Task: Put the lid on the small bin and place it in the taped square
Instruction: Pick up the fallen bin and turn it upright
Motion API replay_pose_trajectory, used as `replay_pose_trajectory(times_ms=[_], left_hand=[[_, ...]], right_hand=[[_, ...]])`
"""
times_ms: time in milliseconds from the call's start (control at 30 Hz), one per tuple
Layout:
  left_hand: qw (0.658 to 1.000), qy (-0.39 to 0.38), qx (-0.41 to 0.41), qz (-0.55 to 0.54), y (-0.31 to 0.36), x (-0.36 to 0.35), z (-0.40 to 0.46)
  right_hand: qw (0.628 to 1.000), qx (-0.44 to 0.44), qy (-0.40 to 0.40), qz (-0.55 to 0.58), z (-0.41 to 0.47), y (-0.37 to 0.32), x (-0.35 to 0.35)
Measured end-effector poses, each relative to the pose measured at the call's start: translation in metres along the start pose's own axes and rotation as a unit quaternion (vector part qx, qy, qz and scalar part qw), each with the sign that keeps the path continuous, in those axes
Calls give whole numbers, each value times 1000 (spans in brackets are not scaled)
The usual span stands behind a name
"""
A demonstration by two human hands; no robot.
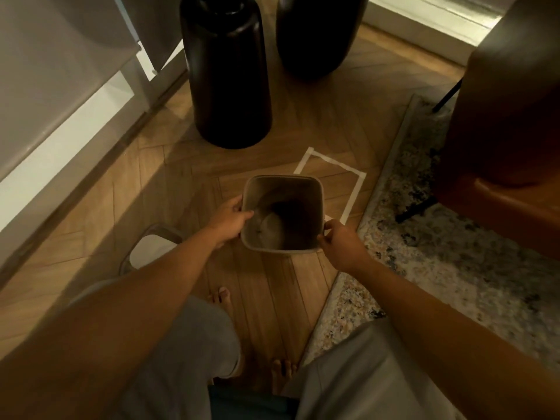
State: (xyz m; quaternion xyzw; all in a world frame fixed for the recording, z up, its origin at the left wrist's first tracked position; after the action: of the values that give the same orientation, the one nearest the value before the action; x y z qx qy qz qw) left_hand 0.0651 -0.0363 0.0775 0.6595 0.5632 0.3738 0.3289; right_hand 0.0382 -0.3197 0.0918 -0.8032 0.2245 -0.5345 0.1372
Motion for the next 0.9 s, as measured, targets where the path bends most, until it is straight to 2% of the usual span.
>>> replay_pose_trajectory(times_ms=[200,333,567,900], left_hand=[[996,-43,-16,75,9,-28,-8],[994,-68,8,87,0,-47,-15],[985,-83,-3,150,-12,-65,-23],[986,-85,4,145,-22,-76,-24]], right_hand=[[994,-93,-27,42,-27,20,-5],[989,-125,-77,4,-42,35,-4],[981,-142,-126,-25,-53,48,-5],[969,-156,-188,-24,-63,57,-10]])
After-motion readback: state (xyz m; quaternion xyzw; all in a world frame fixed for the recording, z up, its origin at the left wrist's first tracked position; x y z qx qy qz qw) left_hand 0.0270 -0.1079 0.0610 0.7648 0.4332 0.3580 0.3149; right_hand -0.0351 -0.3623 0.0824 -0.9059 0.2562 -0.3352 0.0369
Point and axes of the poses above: each hand's wrist, its own z-axis towards the middle knuckle, its own x-axis out of the back of the hand, y = z × x, the point moved 3 cm from there along z, towards the middle knuckle, and after that the axes turned 8 degrees about -x, right-handed, at the moved point
